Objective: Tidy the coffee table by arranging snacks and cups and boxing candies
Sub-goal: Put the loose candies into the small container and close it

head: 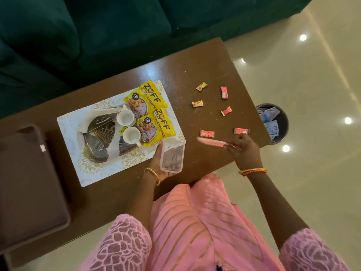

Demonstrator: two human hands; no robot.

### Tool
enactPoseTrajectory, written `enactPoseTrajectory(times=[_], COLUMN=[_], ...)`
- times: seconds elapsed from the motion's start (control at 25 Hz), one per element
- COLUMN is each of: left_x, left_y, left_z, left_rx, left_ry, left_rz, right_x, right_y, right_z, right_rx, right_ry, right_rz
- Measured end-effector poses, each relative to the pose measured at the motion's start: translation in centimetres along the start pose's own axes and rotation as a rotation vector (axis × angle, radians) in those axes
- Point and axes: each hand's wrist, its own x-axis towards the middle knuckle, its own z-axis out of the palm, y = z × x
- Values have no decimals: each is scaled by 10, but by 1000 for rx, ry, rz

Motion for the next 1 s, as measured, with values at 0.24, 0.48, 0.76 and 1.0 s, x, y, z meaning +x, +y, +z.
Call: enactPoseTrajectory(times=[0.24, 0.48, 0.76, 1.0], left_x=[28, 63, 89, 111], left_y=[-1, 0, 4, 10], left_z=[13, 25, 46, 44], left_rx=[-7, -75, 104, -51], left_ry=[-26, -98, 83, 28], left_rz=[-1, 1, 32, 22], right_x=[-2, -15, 1, 15], right_y=[60, 91, 115, 127], right_z=[52, 94, 116, 128], right_rx=[-179, -303, -269, -288], right_ry=[123, 36, 7, 50], right_rz=[38, -14, 15, 68])
